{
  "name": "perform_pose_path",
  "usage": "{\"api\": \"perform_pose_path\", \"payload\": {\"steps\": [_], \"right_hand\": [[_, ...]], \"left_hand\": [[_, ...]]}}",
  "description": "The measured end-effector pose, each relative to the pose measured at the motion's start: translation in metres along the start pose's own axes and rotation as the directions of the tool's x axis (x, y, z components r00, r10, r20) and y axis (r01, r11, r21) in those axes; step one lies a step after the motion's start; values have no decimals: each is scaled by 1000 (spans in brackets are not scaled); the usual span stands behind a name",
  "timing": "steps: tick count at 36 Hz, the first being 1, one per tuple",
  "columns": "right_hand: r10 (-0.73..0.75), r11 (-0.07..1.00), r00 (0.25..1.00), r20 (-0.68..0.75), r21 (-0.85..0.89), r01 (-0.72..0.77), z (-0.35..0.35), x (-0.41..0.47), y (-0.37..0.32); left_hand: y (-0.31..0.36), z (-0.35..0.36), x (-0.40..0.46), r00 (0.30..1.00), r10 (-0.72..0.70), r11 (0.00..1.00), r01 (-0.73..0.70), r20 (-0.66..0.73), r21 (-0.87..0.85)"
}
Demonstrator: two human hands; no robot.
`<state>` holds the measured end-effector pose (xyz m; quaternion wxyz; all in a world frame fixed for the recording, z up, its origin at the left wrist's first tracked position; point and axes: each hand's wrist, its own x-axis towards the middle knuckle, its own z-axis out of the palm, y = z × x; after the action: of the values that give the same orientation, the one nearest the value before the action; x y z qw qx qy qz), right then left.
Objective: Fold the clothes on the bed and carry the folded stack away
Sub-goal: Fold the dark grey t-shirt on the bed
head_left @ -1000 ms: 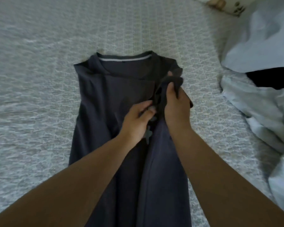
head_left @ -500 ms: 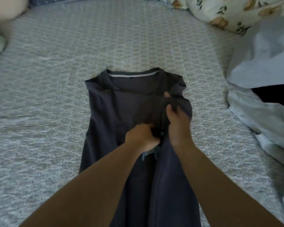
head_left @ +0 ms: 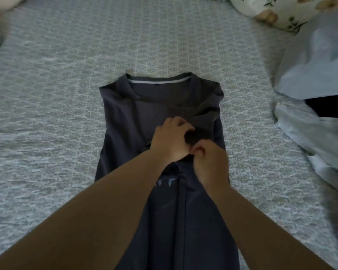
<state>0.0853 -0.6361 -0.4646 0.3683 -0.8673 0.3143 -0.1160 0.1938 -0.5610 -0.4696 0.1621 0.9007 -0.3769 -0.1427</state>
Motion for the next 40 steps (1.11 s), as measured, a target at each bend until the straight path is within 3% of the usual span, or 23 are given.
{"api": "perform_pose_path", "payload": {"steps": [2, 4, 8, 9, 10, 12, 13, 14, 15, 17, 19, 21, 22, 24, 26, 28, 31, 34, 40], "right_hand": [[208, 963, 970, -123, 200, -181, -2, 12, 7], [353, 897, 934, -56, 303, -322, -4, 28, 12], [316, 946, 930, 186, -141, -294, 0, 53, 15], [314, 949, 927, 206, -110, -297, 0, 59, 9], [306, 940, 920, 246, 72, -332, -1, 65, -1], [213, 749, 904, 371, 532, -395, -7, 77, -24], [130, 652, 897, 422, 645, -398, -10, 82, -33], [54, 634, 887, 458, 671, -385, -14, 85, -39], [9, 680, 881, 472, 644, -352, -15, 85, -42], [-5, 841, 896, 444, 487, -236, -14, 74, -36], [10, 972, 919, 394, 210, -101, -8, 51, -18], [1, 999, 930, 368, -35, 13, 0, 17, 3], [-12, 992, 934, 357, -114, 56, 3, -1, 11], [-13, 964, 951, 310, -248, 94, 10, -38, 22], [42, 935, 961, 275, -350, 59, 19, -80, 28], [80, 893, 954, 289, -446, 61, 27, -126, 32], [95, 845, 953, 287, -529, 75, 33, -196, 33], [85, 844, 967, 240, -533, 58, 30, -254, 35], [68, 839, 960, 273, -536, 93, 14, -329, 50]], "left_hand": [[1, 12, -1, 996, 33, 987, -45, 79, 153], [-1, 18, -4, 993, 15, 984, -36, 121, 176], [-5, 13, -9, 999, 4, 989, 2, -42, 151], [-6, 10, -9, 997, 4, 988, 7, -71, 152], [-9, 5, -7, 994, -24, 991, 38, -109, 129], [-17, -7, -2, 947, -221, 975, 218, -233, -38], [-23, -15, 1, 887, -374, 924, 333, -269, -188], [-31, -22, 4, 810, -527, 831, 425, -260, -360], [-41, -27, 5, 731, -649, 711, 486, -210, -508], [-60, -27, 2, 631, -773, 521, 566, -71, -639], [-72, -21, -9, 595, -803, 427, 615, 34, -663], [-73, -9, -24, 617, -779, 379, 611, 117, -695], [-69, -1, -33, 639, -759, 397, 606, 124, -689], [-54, 12, -61, 702, -712, 568, 581, 6, -582], [-38, 25, -100, 810, -548, 823, 476, -210, -311], [-28, 41, -144, 915, -358, 931, 366, -184, 10], [-25, 71, -211, 949, -313, 931, 312, -22, 192], [-10, 86, -269, 938, -345, 925, 347, -37, 157], [8, 114, -363, 964, -265, 955, 264, -8, 133]]}}
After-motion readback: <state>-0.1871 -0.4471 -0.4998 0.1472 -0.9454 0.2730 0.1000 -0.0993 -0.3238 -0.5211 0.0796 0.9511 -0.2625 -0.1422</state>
